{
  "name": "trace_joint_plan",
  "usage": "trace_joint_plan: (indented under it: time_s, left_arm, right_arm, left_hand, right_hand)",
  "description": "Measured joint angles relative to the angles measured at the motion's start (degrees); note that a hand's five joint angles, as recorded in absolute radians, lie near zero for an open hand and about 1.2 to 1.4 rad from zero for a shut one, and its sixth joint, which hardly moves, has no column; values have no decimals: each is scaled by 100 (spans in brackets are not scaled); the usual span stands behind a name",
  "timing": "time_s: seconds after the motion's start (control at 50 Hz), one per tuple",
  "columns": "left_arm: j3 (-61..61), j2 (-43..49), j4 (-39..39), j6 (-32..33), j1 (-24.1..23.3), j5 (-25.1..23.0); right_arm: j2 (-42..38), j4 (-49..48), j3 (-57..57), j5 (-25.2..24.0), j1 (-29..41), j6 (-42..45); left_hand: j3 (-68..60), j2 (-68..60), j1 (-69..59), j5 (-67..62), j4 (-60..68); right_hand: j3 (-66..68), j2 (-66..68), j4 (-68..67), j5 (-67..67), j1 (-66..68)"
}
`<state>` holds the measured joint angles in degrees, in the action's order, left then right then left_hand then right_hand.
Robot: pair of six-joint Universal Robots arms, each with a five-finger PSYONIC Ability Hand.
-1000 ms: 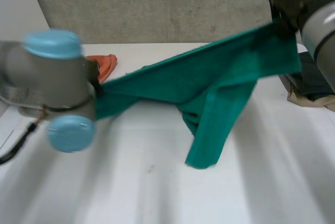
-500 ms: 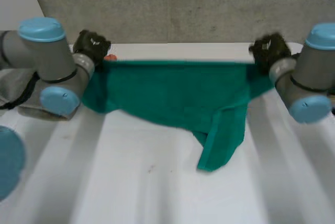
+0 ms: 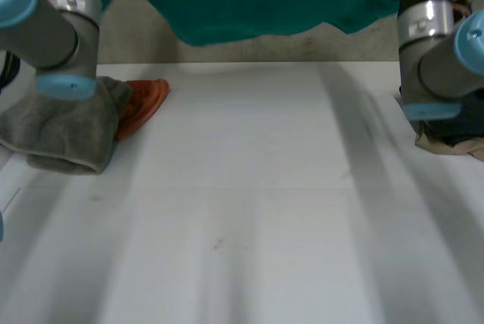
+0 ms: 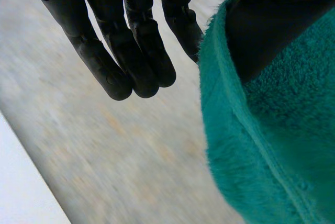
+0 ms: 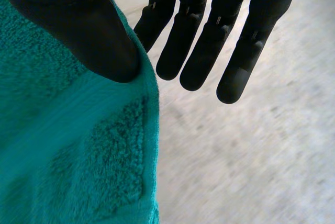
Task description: Fold the laundry.
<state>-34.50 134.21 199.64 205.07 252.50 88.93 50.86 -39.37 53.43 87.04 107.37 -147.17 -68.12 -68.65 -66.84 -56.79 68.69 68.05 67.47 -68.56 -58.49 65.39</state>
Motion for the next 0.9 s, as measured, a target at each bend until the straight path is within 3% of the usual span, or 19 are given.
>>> trace_joint_plan:
  time_s: [0.24,0.4,0.52,0.56,0.7,0.74,0.78,0.9]
  left_arm:
    - [-2246,-210,-379,115,36,-149]
    - [-3546,-406,-774,880,-84,-154]
    - [-3809,-459,-758,1327,-64,-156]
    - [-3807,-475,-747,1366,-61,-159]
    - [-3702,-528,-740,1276,-60,-151]
    - [-3656,-538,-745,1226,-57,-146]
    - [-3600,-538,-771,1170,-54,-143]
    - [-3553,-517,-924,1135,-71,-135]
  right_arm:
    - [-27,688,1702,-223,-225,-60]
    - [-303,1572,2226,-436,-472,-318]
    - [-592,2021,1936,-453,-676,-707]
    - [-729,2205,1725,-429,-743,-888]
    - [-1140,3035,997,-354,-927,-1341]
    - [-1256,3376,779,-348,-981,-1442]
    - [-1348,3759,579,-361,-1053,-1538]
    - [-1200,4076,565,-471,-1177,-1616]
  left_hand:
    - [0,0,0,0,0]
    - [0,0,0,0,0]
    - [0,0,0,0,0]
    - [0,0,0,0,0]
    - [0,0,0,0,0]
    - [0,0,0,0,0]
    - [0,0,0,0,0]
    - [0,0,0,0,0]
  right_hand:
    - [0,0,0,0,0]
    - [0,0,0,0,0]
    - [-811,-769,844,806,-513]
    - [-1529,-1496,1567,1575,-1298]
    - [-2421,-2379,2509,2582,-2175]
    - [-2207,-2152,2260,2296,-1892]
    - [-549,-443,610,677,-214]
    - [-11,14,6,323,-20]
